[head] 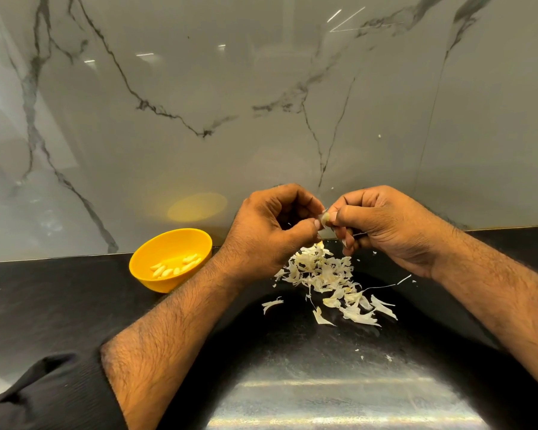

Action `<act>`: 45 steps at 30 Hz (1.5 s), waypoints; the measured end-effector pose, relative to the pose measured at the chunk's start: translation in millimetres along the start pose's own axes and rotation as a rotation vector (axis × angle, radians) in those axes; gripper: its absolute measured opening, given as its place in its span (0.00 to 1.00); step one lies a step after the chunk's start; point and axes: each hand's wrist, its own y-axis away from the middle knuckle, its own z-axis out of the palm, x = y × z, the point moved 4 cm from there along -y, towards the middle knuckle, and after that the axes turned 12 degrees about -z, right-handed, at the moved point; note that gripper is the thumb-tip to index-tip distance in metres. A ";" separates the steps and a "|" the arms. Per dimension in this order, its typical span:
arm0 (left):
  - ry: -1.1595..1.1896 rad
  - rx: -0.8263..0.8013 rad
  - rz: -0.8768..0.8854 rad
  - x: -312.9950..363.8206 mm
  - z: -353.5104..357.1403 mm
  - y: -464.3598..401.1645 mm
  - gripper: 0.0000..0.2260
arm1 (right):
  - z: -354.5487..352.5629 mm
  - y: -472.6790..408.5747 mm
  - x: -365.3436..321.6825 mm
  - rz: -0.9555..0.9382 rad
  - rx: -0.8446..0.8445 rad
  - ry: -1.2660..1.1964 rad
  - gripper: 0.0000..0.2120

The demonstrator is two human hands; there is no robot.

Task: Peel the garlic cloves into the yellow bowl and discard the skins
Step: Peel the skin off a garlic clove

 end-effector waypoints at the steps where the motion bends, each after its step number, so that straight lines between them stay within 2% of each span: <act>1: 0.008 -0.015 0.000 0.3 0.9 0.6 0.05 | -0.4 0.3 0.0 0.000 0.004 -0.002 0.08; 5: 0.035 -0.029 -0.014 0.7 1.3 2.4 0.04 | -0.5 0.7 0.2 0.006 0.002 -0.042 0.07; 13: -0.033 0.031 -0.002 1.6 -4.1 -0.3 0.09 | -0.3 1.4 0.3 0.019 -0.026 -0.055 0.09; 19: -0.129 0.028 0.025 2.8 -3.3 -0.2 0.04 | 1.5 1.8 1.5 0.029 -0.041 -0.082 0.08; 27: -0.078 0.033 0.017 1.4 -3.7 0.4 0.03 | 3.1 2.0 -0.7 0.026 -0.029 -0.117 0.08; 32: 0.080 0.063 -0.026 0.6 -7.6 -1.0 0.04 | -1.8 3.4 -2.1 0.042 0.009 -0.182 0.09; 40: 0.136 0.066 -0.034 0.3 -12.6 -2.7 0.04 | -9.4 1.8 -3.5 0.024 -0.002 0.040 0.09; 43: 0.092 0.056 -0.039 1.2 -11.3 -1.1 0.04 | -5.3 2.0 -4.9 -0.005 -0.033 -0.042 0.18; 45: 0.054 0.049 -0.033 2.9 -10.4 0.5 0.04 | -2.9 2.2 -4.9 -0.023 -0.041 -0.016 0.19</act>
